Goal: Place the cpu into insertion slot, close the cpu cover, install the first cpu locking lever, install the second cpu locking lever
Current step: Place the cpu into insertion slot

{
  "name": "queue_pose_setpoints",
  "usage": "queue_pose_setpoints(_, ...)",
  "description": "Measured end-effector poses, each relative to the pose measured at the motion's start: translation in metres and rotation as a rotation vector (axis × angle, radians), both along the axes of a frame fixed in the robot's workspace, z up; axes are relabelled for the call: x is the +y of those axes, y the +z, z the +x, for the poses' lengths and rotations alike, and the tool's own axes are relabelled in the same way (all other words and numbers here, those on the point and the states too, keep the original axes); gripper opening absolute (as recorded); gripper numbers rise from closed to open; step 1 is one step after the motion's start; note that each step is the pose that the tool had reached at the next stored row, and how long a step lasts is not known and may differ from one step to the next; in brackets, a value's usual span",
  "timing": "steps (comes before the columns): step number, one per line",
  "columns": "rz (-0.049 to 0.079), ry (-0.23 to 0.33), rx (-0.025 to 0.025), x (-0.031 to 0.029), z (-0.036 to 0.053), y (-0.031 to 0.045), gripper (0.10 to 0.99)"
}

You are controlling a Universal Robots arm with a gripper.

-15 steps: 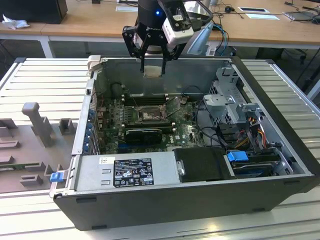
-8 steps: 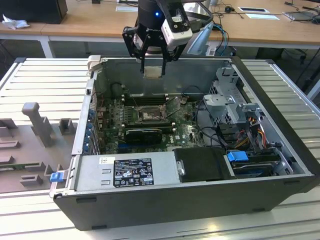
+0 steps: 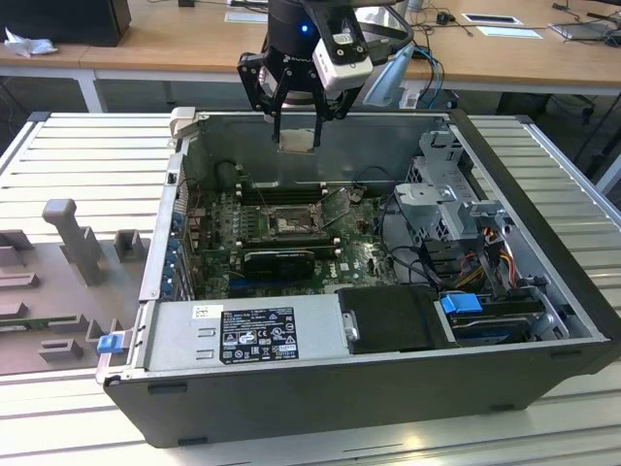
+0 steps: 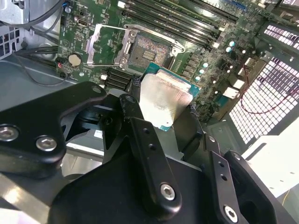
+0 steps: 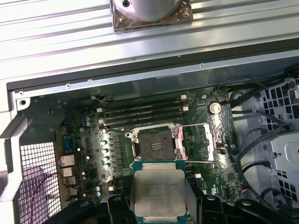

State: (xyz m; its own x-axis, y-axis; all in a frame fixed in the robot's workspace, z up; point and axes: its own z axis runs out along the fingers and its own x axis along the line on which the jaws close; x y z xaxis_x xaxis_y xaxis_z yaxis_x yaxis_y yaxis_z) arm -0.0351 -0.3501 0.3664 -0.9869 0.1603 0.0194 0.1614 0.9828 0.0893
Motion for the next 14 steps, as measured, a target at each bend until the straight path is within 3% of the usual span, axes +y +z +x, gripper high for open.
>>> queue_pose_setpoints(14,0.0,-0.059,0.0,0.0,0.0,-0.0007,0.529)
